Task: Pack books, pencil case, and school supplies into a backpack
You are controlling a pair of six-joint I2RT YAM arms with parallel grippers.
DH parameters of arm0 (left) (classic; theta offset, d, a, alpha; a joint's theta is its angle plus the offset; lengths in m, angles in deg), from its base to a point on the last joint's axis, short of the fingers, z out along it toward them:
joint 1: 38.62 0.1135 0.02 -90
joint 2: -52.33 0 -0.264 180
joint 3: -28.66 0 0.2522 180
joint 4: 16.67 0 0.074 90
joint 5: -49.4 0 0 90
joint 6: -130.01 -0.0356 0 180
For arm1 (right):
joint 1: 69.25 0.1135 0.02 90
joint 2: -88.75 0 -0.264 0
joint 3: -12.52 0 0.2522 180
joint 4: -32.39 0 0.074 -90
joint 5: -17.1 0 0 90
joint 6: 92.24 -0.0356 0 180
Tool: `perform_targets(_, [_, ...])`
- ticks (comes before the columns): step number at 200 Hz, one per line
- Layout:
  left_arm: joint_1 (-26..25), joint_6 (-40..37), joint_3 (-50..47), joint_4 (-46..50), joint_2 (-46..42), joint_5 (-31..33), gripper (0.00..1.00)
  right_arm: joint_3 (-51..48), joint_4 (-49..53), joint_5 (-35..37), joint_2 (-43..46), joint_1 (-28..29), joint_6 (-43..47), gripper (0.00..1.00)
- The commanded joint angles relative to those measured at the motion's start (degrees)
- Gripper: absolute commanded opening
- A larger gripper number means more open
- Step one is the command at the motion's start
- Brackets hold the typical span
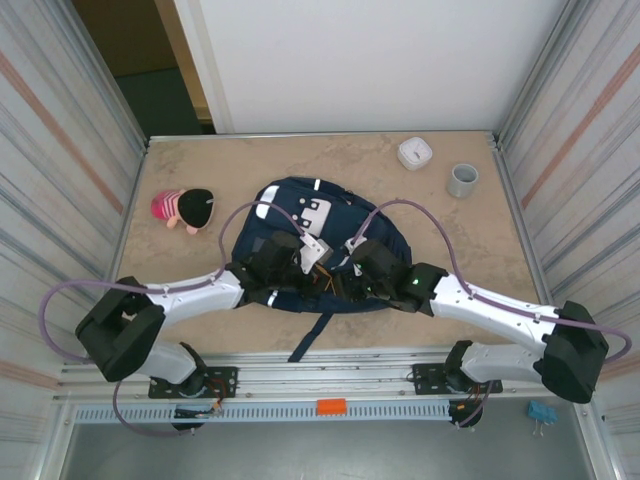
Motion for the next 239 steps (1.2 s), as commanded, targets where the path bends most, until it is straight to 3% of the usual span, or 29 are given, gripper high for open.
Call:
perform_targets(1, [1.22,6.30,2.15,-3.84,0.45,-7.02,0.00,0.81,-1.47,3.47,-1.88,1.07,1.30,0.50])
perform_targets(57, [1.83,10.46,3.92,-5.05,3.24,-13.41,0.00,2.01,-0.25,10.26,-6.43,2.49,0.50,0.56])
perform_targets(83, [1.83,11.40,3.99,-5.56,3.10,-14.73,0.00,3.50,2.43,16.99,-9.49,2.75,-2.01,0.56])
perform_targets(110, [1.83,10.73,4.02,-3.70,2.41,-13.42,0.00,5.13,6.98,22.48,-9.40,2.34,-4.77,0.40])
perform_targets(142, [1.83,9.67,4.06,-1.89,2.49,-11.83,0.00,4.67,5.88,19.60,-5.80,1.27,-5.74,0.19])
perform_targets(178, [1.91,8.20,4.84,0.59,2.75,-10.17,0.00,4.55,7.25,18.44,-4.43,-0.10,-4.85,0.05])
perform_targets(239, [3.26,2.62,4.14,9.02,0.75,-3.01,0.00,4.44,11.97,13.52,0.16,-10.05,0.75,0.00])
